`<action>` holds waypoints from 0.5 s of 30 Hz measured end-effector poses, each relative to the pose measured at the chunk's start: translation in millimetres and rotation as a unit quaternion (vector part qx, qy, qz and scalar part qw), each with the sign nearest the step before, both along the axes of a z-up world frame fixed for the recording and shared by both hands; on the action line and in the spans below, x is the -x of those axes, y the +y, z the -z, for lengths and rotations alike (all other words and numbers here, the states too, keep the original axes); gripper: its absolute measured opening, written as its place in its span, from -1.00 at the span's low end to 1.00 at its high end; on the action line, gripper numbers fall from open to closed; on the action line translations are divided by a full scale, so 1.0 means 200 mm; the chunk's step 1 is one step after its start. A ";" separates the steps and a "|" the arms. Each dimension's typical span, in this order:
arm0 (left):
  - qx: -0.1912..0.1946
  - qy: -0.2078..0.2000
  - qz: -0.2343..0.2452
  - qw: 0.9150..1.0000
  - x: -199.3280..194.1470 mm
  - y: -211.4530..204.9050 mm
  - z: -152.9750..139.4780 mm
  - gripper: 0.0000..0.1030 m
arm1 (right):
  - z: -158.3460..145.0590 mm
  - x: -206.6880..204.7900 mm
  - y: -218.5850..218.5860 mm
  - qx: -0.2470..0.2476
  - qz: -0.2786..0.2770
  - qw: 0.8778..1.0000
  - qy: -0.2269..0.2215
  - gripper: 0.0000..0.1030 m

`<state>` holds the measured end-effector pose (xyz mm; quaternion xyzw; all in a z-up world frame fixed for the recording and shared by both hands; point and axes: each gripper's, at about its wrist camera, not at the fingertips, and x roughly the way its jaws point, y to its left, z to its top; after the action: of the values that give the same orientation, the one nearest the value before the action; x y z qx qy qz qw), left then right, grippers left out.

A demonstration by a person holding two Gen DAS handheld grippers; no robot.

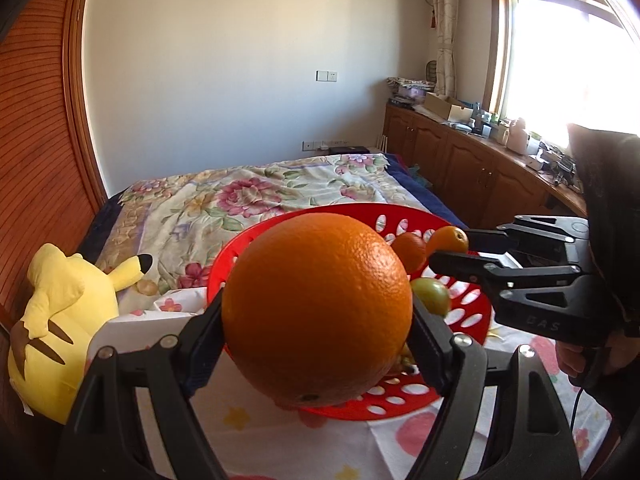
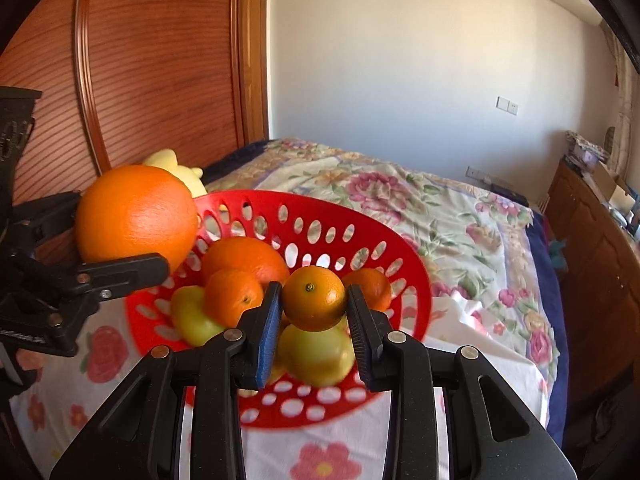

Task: Organize fruits
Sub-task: 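Lift the large orange and tangerine and carry both over the red basket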

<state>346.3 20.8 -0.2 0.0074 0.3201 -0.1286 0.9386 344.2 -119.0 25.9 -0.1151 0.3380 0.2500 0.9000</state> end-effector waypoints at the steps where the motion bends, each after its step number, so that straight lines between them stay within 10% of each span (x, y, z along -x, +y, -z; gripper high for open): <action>1: 0.001 0.001 -0.002 1.000 -0.02 0.01 0.01 0.55 | 0.01 -0.03 0.01 0.003 -0.001 1.000 0.004 -0.38; 15: -0.019 0.022 -0.005 1.000 -0.15 -0.03 0.10 0.55 | 0.13 -0.23 0.09 -0.001 0.007 0.999 0.041 -0.26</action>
<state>376.0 15.8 -19.3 0.0210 0.3434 -0.1183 0.9315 389.5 -101.8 -0.1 -0.1015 0.3754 0.2481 0.8873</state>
